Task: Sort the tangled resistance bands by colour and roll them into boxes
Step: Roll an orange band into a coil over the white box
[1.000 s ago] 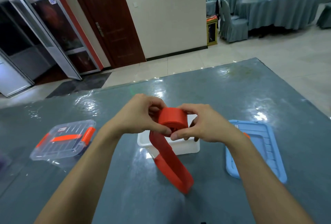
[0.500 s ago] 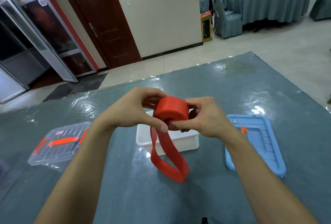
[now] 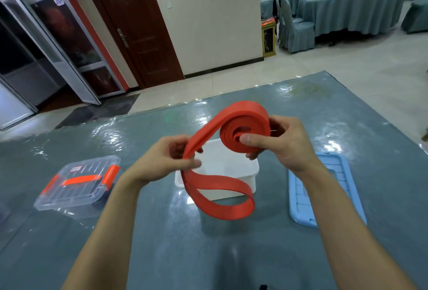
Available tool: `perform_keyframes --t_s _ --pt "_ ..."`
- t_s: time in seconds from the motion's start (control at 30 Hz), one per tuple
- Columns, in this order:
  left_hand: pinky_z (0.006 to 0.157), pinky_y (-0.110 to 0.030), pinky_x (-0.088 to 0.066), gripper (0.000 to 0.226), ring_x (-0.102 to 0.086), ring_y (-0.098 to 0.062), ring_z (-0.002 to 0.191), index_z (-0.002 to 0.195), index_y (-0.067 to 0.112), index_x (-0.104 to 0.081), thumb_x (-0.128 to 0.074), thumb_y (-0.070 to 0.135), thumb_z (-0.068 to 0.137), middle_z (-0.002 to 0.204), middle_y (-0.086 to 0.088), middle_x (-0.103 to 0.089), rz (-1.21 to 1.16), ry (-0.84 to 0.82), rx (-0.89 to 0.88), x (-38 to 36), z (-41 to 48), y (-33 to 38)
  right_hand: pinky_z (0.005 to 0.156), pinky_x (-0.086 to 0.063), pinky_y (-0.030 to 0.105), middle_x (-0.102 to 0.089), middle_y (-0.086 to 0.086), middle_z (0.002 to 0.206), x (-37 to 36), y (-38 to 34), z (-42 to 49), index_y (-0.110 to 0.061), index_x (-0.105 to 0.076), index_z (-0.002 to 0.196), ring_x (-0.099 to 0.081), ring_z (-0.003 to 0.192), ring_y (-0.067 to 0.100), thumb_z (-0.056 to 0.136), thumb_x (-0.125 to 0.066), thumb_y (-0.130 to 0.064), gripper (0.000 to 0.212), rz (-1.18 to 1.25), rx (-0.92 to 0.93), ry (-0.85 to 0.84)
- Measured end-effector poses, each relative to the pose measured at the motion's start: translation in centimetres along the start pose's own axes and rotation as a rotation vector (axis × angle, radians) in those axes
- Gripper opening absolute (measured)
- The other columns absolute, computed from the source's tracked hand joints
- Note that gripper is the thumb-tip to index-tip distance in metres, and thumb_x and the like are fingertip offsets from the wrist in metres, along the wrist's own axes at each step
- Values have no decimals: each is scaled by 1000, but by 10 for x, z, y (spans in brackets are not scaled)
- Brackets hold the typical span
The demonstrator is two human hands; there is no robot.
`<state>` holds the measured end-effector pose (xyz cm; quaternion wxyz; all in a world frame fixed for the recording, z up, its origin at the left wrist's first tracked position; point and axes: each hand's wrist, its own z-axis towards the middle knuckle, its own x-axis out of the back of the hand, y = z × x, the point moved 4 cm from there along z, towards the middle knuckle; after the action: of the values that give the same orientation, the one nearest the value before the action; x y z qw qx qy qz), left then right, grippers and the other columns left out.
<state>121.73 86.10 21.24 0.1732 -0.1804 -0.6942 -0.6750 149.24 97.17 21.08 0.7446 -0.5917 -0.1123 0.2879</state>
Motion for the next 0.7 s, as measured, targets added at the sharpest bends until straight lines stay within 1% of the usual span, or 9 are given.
perform_keyframes --t_s 0.07,0.1,0.17,0.23,0.3,0.4,0.47,0.57,0.7 --pt "106 -36 -56 57 -76 -13 114 128 25 -74 -98 31 76 116 4 -81 159 -184 99 -6 -7 -1 58 -62 37 -81 15 86 -8 3 1 -14 -85 95 -77 60 41 64 -102 -28 38 -47 -35 -55" --pt "116 -37 -50 68 -72 -13 127 136 25 -71 -99 32 74 129 4 -79 199 -166 72 -7 -7 2 60 -63 40 -81 15 87 -13 6 1 -14 -85 96 -77 62 41 62 -103 -30 42 -76 -52 -88" --pt "122 -37 -46 75 -67 -17 136 143 23 -67 -97 32 75 139 1 -75 108 -5 -54 -7 -6 24 63 -65 45 -81 14 85 -24 10 1 -14 -85 97 -77 65 39 61 -104 -31 44 -139 -74 -162" --pt "114 -32 -53 71 -72 -21 129 140 23 -70 -96 35 76 134 -3 -78 14 72 -138 -6 -6 50 61 -64 40 -80 14 80 -31 14 0 -16 -85 97 -77 63 36 63 -104 -29 40 -172 -85 -227" --pt "104 -29 -60 64 -79 -18 115 131 28 -77 -98 43 72 121 1 -82 141 33 -164 -8 -3 73 61 -62 37 -79 15 77 -34 14 -2 -16 -85 96 -77 61 35 64 -103 -28 38 -188 -102 -265" --pt "98 -45 -65 54 -83 -21 100 114 22 -81 -102 41 68 103 -1 -85 275 -58 -95 -11 4 87 61 -62 36 -79 17 78 -34 11 -3 -15 -85 96 -77 61 34 63 -103 -28 40 -210 -102 -289" --pt "97 -47 -66 51 -83 -22 97 112 21 -81 -104 32 68 101 -1 -85 310 -95 -67 -10 8 90 62 -63 38 -79 16 80 -34 11 -4 -15 -85 97 -78 63 35 63 -103 -28 41 -231 -102 -298" --pt "97 -37 -65 57 -82 -16 99 114 28 -78 -107 28 64 103 5 -84 393 -117 -60 -9 9 93 64 -66 41 -80 16 82 -33 12 -5 -17 -85 98 -78 66 36 64 -104 -28 41 -264 -101 -306" --pt "91 -35 -66 49 -82 -15 92 103 23 -80 -108 27 63 95 4 -84 407 -8 -147 -10 10 96 64 -66 43 -81 4 84 -32 10 -5 -26 -83 103 -77 66 28 60 -104 -41 50 -335 -81 -277"
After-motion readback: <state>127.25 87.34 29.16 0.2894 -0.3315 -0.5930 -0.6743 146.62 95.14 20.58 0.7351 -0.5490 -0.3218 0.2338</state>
